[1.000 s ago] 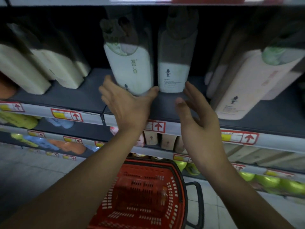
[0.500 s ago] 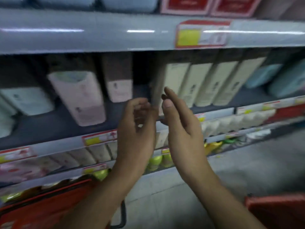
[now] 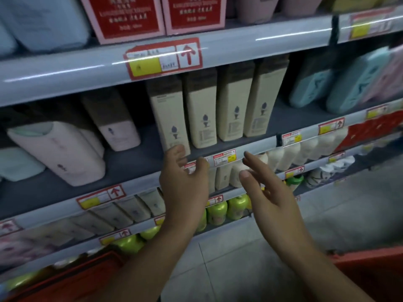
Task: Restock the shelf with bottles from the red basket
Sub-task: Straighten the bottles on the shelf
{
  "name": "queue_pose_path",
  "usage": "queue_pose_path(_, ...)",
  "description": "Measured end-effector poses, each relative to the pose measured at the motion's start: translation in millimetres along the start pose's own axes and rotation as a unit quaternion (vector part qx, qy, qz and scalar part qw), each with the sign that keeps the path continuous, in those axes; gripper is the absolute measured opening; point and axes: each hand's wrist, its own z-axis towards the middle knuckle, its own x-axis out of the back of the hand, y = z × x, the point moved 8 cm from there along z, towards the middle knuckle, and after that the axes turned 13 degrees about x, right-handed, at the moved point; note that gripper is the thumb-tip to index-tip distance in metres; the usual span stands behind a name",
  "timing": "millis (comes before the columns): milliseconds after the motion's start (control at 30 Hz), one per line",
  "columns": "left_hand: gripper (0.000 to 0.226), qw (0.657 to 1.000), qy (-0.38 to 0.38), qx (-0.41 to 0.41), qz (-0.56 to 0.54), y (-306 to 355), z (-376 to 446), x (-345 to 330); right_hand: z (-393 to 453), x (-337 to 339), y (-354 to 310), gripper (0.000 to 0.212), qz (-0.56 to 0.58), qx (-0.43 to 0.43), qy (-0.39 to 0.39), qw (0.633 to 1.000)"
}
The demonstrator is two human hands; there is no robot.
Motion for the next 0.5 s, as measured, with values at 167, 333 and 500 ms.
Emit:
queue_pose_path(167,0.047,0.997,0.076,-0.020,0.026,-11,45,10,5,-38,14,0.042,0.007,0.034,-0.040,0.999)
queue_pose_path(333,0.056,0.994,0.087,-0.041,0.043,-21,80,3,22,-60,17,0.044,0.029,0.037,-0.019,0.999)
queue_pose_path(500,0.041,0.986,0.080,-0.110,0.096,-21,90,-6,34,-74,17,0.044,0.044,0.035,-0.015,0.998)
